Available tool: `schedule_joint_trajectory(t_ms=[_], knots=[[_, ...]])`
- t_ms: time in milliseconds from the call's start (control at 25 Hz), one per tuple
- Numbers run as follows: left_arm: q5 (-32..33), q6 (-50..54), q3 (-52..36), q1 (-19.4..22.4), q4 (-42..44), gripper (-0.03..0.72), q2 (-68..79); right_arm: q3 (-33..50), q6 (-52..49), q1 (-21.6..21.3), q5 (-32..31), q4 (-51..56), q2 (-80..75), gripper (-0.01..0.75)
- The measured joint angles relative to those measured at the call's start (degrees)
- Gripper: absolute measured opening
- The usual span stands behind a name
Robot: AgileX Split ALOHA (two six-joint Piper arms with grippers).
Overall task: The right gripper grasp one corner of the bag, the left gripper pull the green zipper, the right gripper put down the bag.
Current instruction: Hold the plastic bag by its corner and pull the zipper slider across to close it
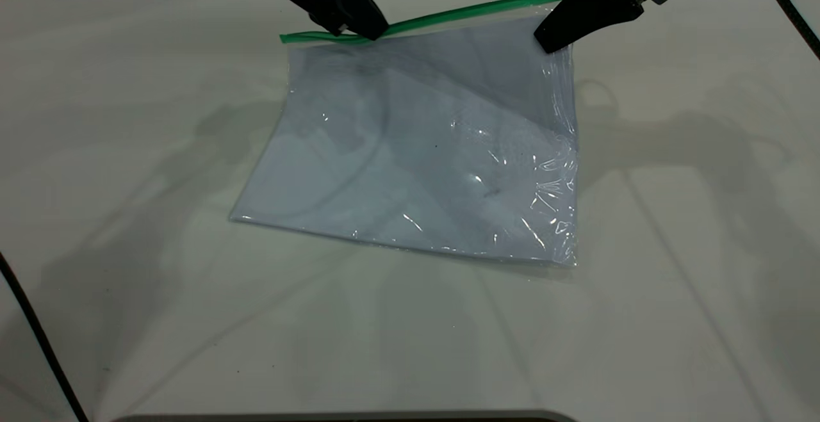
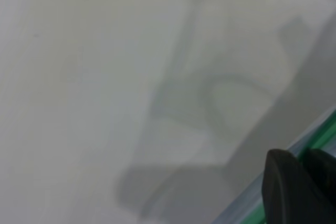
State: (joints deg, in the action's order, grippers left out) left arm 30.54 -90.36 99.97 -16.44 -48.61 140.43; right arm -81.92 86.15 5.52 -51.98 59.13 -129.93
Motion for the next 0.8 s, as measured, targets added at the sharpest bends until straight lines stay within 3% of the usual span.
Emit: schedule_joint_trajectory(t_ms=[800], knots=[[-0.19,-0.22,0.0,9.84,1.85,0.076,0.22,0.0,0.0,-0.41,0.07,0.27,0.0,0.033]])
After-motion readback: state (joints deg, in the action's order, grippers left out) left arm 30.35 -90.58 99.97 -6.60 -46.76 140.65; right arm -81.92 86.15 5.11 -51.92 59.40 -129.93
